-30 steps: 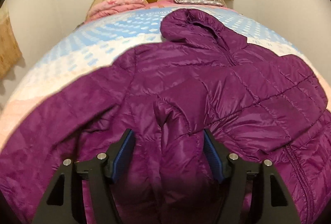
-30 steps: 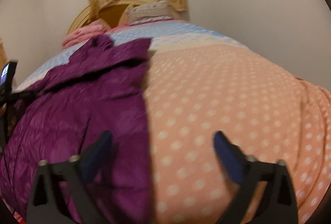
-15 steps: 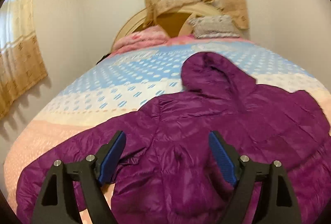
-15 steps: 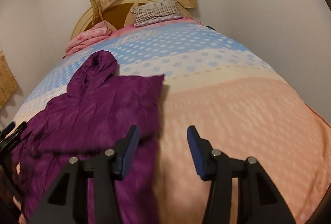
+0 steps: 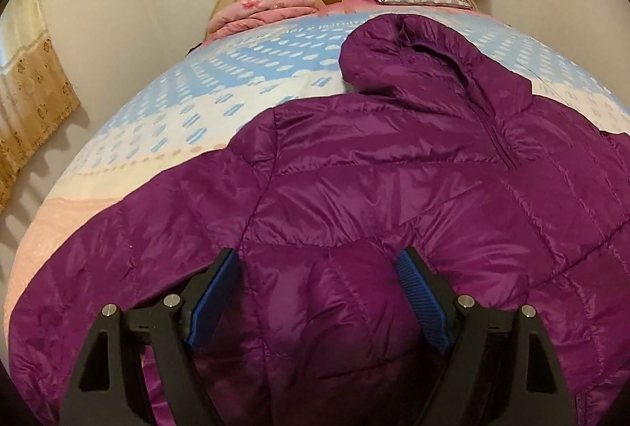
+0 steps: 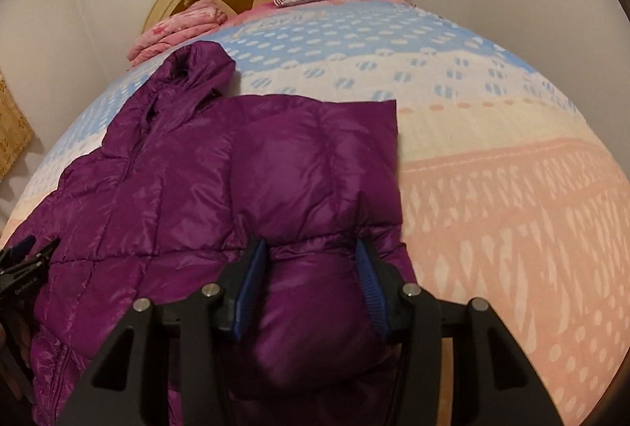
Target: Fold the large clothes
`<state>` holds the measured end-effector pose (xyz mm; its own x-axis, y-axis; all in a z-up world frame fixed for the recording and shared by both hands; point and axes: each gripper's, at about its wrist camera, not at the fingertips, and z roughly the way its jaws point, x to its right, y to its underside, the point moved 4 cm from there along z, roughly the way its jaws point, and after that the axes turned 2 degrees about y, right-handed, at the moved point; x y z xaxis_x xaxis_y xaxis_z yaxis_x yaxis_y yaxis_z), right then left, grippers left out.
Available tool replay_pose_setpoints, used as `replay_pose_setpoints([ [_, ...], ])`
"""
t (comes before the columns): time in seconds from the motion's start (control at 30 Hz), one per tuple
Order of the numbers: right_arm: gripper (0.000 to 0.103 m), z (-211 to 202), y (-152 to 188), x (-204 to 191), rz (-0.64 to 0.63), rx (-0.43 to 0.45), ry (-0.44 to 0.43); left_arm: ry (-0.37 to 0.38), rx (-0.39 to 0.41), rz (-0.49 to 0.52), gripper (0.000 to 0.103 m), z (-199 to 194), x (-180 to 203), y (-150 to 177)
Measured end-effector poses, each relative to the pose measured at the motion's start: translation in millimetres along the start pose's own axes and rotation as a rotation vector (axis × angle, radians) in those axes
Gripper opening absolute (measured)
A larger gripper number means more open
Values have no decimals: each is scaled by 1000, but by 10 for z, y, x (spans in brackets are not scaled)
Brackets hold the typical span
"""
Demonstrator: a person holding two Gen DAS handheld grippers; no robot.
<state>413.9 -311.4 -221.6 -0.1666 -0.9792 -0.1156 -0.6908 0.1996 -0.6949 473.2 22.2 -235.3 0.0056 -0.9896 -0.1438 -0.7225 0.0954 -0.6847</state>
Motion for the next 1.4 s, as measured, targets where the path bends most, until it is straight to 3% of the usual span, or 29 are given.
replay_pose_setpoints([
  [0.13,52,14,11,-75,-41,3,48,-12,-13,-13,89,25,-3,6],
  [0.37,61,73,7,-143,-93,-10,119,68,-61,-88,94,89,-109,-4],
  [0.5,75,79,19,-132,-93,-17,133,54,-3,-94,94,-134,-196,-32],
  [0.7,79,77,22,-127,-90,-22,135,23,120,-116,94,-594,-538,-175],
  [0.83,87,-8,-11,-131,-87,-38,93,-32,168,-117,94,-877,-997,-165],
  [0.93,89,-247,-3,-227,-129,1,138,-139,156,-118,94,-1008,-1455,-7],
  [1.0,96,-375,24,-326,-151,13,132,-194,139,-150,94,-1121,-1834,207],
  [1.13,97,-622,163,-622,-236,29,52,-293,99,-214,94,-1314,-2418,670],
  [1.4,97,-742,534,-1099,-395,41,9,-384,37,-348,94,-1647,-3122,1586],
])
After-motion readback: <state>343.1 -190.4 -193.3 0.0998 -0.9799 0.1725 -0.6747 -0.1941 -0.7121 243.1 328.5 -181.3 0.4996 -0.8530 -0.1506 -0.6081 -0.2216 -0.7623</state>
